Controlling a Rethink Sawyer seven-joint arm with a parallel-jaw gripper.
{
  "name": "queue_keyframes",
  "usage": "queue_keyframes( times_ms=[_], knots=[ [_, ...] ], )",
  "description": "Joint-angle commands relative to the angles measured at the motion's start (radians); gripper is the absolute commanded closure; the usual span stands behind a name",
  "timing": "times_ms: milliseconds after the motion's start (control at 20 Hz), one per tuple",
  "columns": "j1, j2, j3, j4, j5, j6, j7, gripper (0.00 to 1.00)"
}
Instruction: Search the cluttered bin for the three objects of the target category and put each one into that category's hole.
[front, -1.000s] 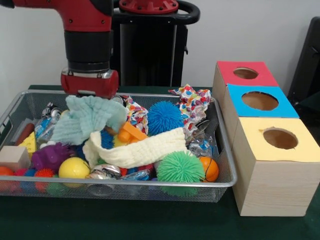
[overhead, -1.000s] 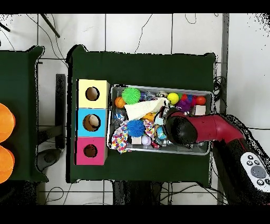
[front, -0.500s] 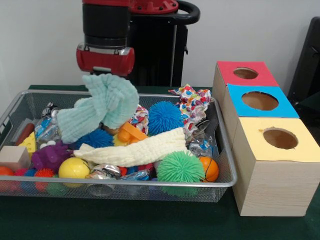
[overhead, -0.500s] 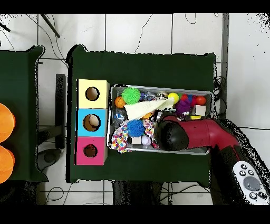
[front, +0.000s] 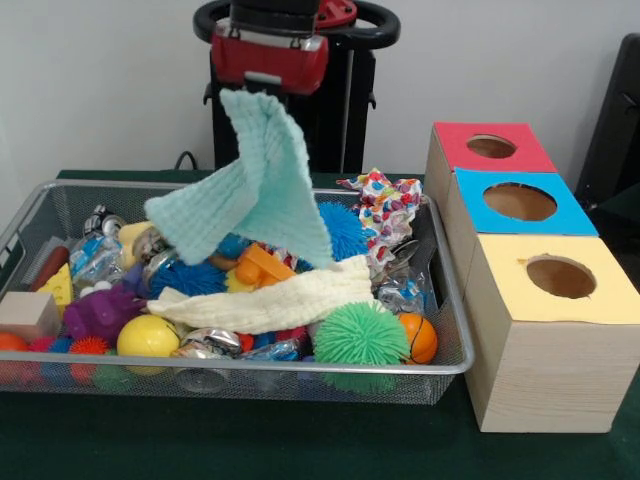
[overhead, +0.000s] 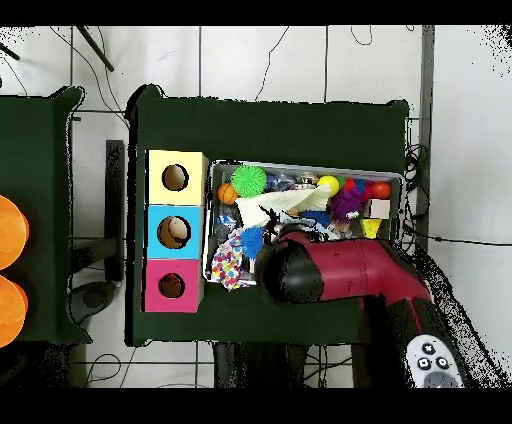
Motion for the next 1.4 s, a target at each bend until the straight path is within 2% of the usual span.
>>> queue_keyframes(
  times_ms=[50,350,750,1000,1400],
  knots=[
    [0.105,-0.106,-0.13,0.089,0.096,0.147,0.222,1.0],
    [0.234,-0.072,-0.21,0.07,0.13,0.123,0.31,1.0],
    [0.364,-0.031,-0.304,0.048,0.205,0.101,0.354,1.0],
    [0.407,-0.013,-0.347,0.043,0.239,0.084,0.346,1.0],
    [0.426,0.004,-0.383,0.048,0.276,0.041,0.308,1.0]
  ],
)
